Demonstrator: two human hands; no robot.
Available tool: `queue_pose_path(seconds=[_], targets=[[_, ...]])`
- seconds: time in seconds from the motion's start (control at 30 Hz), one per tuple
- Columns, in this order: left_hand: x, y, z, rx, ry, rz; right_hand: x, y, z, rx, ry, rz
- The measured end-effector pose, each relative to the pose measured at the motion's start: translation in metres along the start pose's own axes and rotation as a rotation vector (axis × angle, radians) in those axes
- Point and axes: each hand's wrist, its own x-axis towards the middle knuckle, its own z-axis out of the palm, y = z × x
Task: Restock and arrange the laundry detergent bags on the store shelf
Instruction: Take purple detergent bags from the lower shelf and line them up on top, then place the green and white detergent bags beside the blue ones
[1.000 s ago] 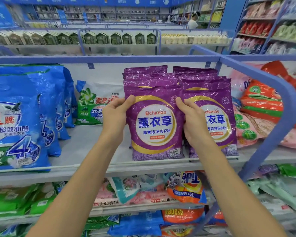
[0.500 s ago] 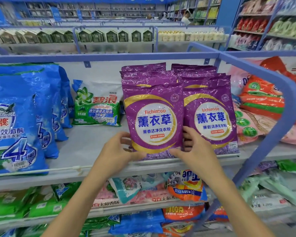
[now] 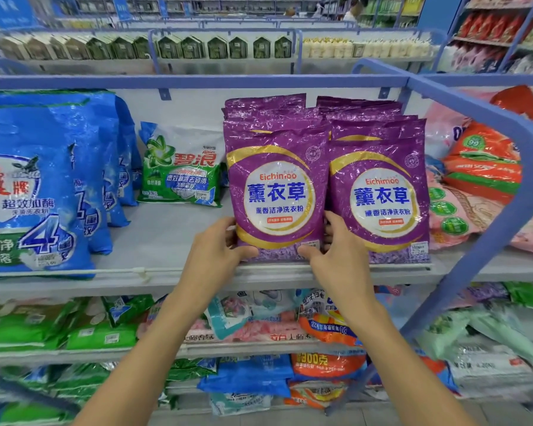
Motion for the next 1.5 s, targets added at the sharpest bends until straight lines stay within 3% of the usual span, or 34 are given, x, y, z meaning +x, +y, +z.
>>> queue_pose_path(seconds=[0.27,0.6,1.03,1.5], targets=[[-0.025,0.002,-0.003,0.442,0.000,0.176,-0.016,0.011,0.002,-0.018,0.006,-0.072],[-0.138,-0.052,-0.064,0.577,0.074,0.309,-0.119,0.009,0.014,-0.356,-0.078,-0.128],[-0.285,-0.159,-0.140,0.655,0.092,0.045,-0.249,-0.028,0.093,-0.397,-0.347,-0.118],[-0.325,-0.213,-0.167,0.648,0.217,-0.186,-0.272,-0.035,0.173,-0.228,-0.574,-0.086]])
